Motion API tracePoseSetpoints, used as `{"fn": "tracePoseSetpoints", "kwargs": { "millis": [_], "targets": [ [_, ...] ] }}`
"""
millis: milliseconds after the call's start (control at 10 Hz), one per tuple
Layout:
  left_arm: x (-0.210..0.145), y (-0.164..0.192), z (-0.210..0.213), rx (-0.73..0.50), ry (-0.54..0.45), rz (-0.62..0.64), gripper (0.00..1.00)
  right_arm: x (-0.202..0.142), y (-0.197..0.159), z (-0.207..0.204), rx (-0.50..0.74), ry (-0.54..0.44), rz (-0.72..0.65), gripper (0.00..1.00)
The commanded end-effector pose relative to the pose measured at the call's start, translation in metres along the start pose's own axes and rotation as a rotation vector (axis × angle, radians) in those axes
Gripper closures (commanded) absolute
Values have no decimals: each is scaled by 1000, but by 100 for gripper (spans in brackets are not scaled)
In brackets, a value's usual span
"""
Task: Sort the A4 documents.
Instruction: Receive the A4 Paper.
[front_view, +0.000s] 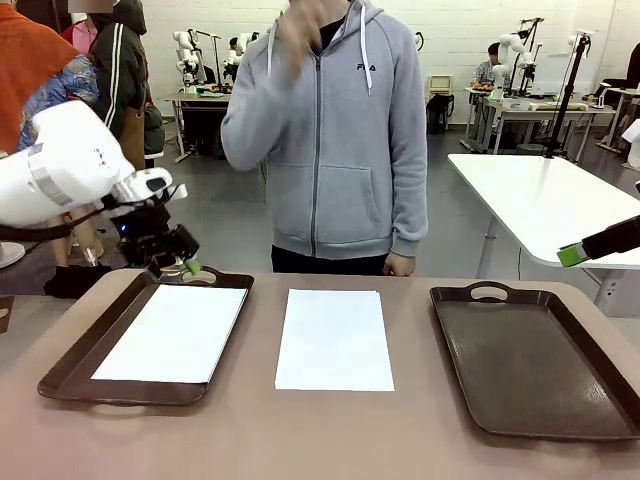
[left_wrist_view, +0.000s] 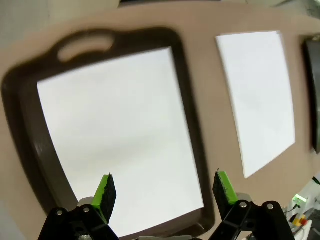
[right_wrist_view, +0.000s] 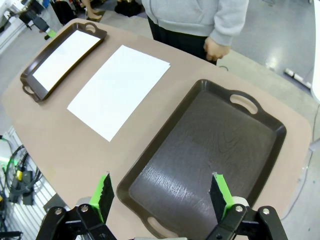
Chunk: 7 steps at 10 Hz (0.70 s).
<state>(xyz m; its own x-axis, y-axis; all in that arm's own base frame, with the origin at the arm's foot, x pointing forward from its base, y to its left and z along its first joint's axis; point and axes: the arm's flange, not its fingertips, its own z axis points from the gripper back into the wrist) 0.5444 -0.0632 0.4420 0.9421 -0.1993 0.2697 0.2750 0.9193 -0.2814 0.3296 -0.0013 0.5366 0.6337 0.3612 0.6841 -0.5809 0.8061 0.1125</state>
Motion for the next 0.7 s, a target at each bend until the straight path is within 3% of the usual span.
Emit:
{"fn": "tracePoseSetpoints", "kwargs": {
  "millis": [0,300,500,600],
  "targets": [
    [-28,1,39,-52,-160,-115,0,-1,-1,-2,20,-3,-3,0],
    [-66,-2,117,-175,-321,-406,0,-1,-1,-2,20,-3,-3,0],
    [-89,7,145,-257,-357,-572,0,-1,-1,-2,20,-3,-3,0],
    [-94,4,157,-182,-370,-551,0,-1,-1,-2,20,-3,-3,0]
  ]
}}
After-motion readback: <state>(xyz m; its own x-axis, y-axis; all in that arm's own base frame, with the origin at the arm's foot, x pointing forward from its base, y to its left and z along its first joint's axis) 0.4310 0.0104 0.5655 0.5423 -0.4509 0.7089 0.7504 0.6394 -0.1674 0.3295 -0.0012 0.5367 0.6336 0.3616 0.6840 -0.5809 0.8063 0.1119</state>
